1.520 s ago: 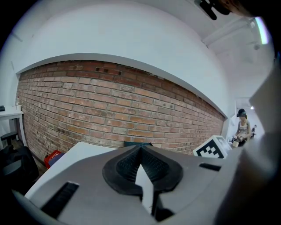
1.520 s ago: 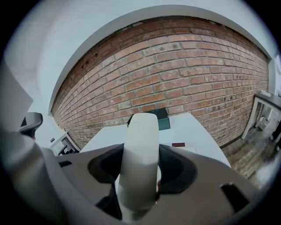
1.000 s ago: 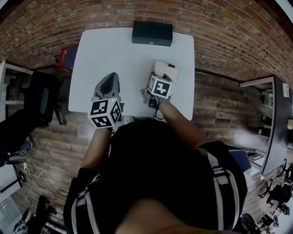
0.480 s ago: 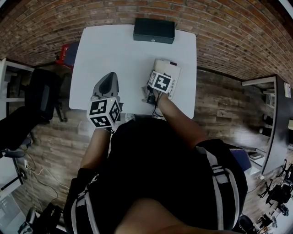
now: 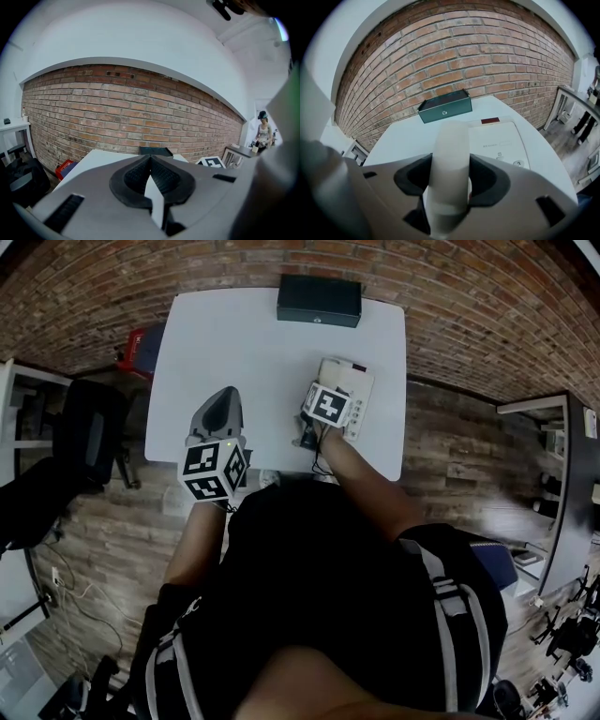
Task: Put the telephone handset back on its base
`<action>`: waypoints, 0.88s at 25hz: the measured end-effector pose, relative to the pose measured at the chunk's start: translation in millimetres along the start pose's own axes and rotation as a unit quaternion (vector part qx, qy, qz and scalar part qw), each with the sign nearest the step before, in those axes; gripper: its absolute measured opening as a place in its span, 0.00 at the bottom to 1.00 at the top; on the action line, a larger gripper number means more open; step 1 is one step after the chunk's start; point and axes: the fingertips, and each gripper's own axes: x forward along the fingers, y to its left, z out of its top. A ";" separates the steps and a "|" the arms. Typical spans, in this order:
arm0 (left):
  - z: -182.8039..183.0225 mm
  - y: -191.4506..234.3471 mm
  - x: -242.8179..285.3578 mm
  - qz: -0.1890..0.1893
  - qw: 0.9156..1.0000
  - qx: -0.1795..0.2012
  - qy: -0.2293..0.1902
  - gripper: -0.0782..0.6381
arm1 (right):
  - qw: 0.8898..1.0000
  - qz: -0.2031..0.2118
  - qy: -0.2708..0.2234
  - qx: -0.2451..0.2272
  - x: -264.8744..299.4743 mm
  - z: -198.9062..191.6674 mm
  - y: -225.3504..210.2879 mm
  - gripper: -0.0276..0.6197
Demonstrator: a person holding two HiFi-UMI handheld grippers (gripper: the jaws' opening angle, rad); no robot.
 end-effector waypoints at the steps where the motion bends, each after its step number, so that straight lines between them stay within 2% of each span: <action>1: -0.2 0.9 -0.4 0.000 1.000 0.000 0.001 0.11 | 1.000 -0.003 0.000 -0.001 0.1 0.1 0.1 0.37; 6: 0.7 1.7 -0.7 -0.006 1.000 0.003 0.000 0.11 | 1.000 0.000 0.008 0.004 5.0 -0.5 7.3 0.37; 11: 1.9 0.9 0.1 -0.012 1.000 0.003 -0.002 0.11 | 1.000 -0.020 0.019 -0.003 4.7 -1.8 5.1 0.37; 22: 3.4 -1.5 0.9 -0.016 1.000 0.003 -0.005 0.11 | 0.999 -0.028 0.012 -0.019 15.6 3.3 7.4 0.37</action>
